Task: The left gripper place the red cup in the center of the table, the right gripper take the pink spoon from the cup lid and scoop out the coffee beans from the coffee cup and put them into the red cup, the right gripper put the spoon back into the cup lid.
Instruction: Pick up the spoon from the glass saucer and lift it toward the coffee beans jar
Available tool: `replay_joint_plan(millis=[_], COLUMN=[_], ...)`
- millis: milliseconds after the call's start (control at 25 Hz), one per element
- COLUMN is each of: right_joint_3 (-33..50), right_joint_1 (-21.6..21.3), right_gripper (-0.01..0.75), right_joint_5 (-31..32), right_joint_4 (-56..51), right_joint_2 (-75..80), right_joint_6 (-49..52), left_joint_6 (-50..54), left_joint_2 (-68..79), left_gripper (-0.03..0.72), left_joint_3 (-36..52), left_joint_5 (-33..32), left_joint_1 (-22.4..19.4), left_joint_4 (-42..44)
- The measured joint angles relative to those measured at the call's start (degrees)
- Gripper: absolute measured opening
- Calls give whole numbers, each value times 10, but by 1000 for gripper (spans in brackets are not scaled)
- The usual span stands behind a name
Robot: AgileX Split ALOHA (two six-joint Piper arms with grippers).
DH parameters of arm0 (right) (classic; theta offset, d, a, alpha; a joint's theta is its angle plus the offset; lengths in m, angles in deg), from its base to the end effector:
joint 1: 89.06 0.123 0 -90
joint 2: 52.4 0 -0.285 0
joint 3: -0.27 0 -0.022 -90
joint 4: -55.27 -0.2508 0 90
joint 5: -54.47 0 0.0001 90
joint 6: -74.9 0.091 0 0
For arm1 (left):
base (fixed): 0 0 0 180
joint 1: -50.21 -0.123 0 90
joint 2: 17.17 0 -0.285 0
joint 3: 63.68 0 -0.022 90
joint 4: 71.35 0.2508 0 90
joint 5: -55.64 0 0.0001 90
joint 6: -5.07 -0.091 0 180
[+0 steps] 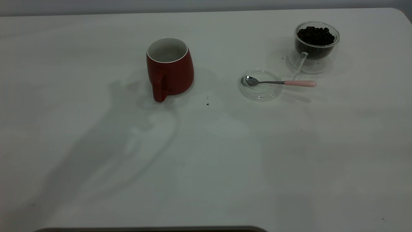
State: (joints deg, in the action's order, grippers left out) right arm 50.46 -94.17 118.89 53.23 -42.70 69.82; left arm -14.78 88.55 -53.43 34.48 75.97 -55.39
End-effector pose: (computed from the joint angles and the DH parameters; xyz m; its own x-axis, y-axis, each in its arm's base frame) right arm 0.0003 0.0029 0.2645 -0.5643 -0.0230 -0.8252 0.0213 0.9989 -0.0424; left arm 0.3414 -0.1547 0.2417 -0.3240 0.7866 -0.5256 0.6765 0.5810 0.4526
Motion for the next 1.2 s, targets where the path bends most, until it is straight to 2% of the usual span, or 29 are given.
replay_joint_plan(millis=[400, 800, 1040, 1200], right_joint_3=[0, 0, 0, 0], right_joint_1=[0, 0, 0, 0], right_gripper=[343, 343, 343, 343], right_joint_5=[0, 0, 0, 0], right_joint_4=[0, 0, 0, 0], right_joint_2=[0, 0, 0, 0], right_joint_6=[0, 0, 0, 0], left_joint_6=[146, 182, 247, 265], left_joint_2=[-248, -382, -445, -504], left_gripper=[569, 569, 569, 569], left_joint_3=[1, 9, 29, 79], left_joint_5=[-290, -456, -459, -459], left_joint_1=[0, 0, 0, 0], left_joint_4=[-5, -10, -11, -11])
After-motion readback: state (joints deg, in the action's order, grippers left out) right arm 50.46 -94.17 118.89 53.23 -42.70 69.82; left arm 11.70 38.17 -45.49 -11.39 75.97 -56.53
